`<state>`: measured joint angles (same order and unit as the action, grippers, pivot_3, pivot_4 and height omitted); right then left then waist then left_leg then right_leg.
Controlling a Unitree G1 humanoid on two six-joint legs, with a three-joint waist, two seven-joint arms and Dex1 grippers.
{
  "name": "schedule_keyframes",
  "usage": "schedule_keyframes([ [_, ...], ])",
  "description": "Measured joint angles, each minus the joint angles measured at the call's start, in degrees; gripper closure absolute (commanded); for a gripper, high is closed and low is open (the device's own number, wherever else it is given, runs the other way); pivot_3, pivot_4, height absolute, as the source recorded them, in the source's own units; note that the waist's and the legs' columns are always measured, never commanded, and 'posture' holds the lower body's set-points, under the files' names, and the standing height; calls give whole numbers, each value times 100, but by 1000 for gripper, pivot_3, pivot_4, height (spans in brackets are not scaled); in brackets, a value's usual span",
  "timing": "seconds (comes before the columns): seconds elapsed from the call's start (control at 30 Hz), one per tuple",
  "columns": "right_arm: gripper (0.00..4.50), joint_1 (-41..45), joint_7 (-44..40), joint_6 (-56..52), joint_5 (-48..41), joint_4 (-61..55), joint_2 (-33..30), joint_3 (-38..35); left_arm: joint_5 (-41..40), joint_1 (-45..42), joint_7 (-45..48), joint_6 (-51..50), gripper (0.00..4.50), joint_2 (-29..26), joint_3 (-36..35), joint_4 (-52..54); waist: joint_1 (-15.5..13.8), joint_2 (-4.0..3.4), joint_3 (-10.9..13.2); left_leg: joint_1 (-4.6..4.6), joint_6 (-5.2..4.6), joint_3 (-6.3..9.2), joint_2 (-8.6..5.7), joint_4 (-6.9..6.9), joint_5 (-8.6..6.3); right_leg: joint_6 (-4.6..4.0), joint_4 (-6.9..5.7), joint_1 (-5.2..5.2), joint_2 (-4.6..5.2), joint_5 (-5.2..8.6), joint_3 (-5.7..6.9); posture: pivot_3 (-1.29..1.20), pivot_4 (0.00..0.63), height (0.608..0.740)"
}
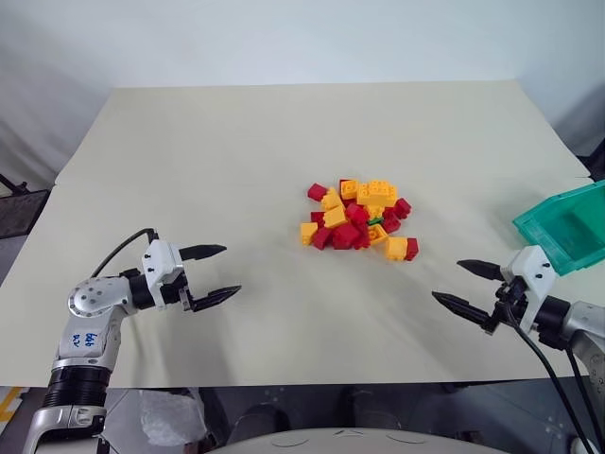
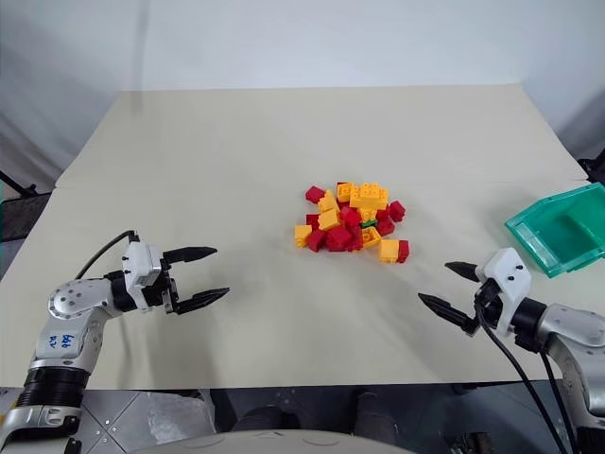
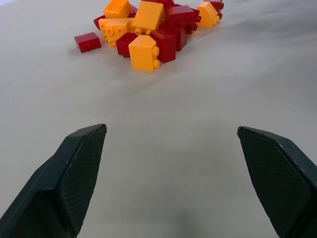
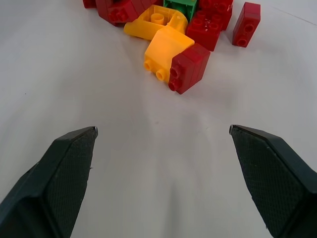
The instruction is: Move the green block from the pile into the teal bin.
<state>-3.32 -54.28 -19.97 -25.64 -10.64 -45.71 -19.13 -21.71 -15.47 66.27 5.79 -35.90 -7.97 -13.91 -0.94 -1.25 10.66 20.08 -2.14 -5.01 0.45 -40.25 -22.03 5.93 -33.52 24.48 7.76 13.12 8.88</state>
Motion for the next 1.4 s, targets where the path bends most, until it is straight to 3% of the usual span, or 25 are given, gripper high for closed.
schedule_keyframes([
  [0.3, 24, -51, 53, -165, -14, -39, -28, -160, -81, -182, -239, -686, 0, 24, 14, 39, -39, 1, -1, 0, 0, -2, 1, -4, 0, 0, -3, 0, -3, 0, -3, 0, 150, 740],
  [0.63, 24, 351, 514, -728, -27, -661, -111, -110, -86, -921, -3, -578, 0, 107, 138, -54, -42, 3, -1, 2, 2, -13, 3, -15, -1, -2, -11, 4, -8, -1, -7, 0, 150, 740],
  [0.77, 829, 760, 875, -1399, -42, -1107, -168, 279, -100, -971, 243, -504, 0, 159, 233, -102, -18, 5, -1, 2, 2, -15, 7, -18, -1, -2, -11, 7, -12, -1, -12, 0, 150, 740],
  [0.93, 2563, 1863, 1453, -2011, -160, -1686, 359, 1099, -308, -1080, 669, -421, 0, 364, 285, -83, 12, 8, 0, 3, 8, -14, 19, -39, -3, -8, -21, 9, -20, -4, -13, 0, 150, 740],
  [1.1, 4328, 2866, 1978, -2193, 156, -1200, 1145, 1944, -308, -1161, 595, -354, 0, 528, 237, -220, 15, 10, 0, 15, 4, -15, 17, -71, -9, -8, -27, 9, -18, -5, -12, 0, 150, 740],
  [1.23, 4467, 3565, 2136, -1797, 604, -243, 1822, 2590, -303, -1192, 479, -317, 0, 691, 274, -214, 35, 11, -1, 19, 3, -19, 17, -73, -9, -8, -33, 11, -20, -5, -9, 0, 150, 740],
  [1.4, 4467, 3921, 2148, -1218, 1010, 807, 2232, 2790, -300, -1162, 325, -313, 0, 699, 243, -170, 101, 11, -1, 29, 2, -26, 16, -72, -9, -7, -28, 13, -19, -5, 1, 0, 150, 740],
])
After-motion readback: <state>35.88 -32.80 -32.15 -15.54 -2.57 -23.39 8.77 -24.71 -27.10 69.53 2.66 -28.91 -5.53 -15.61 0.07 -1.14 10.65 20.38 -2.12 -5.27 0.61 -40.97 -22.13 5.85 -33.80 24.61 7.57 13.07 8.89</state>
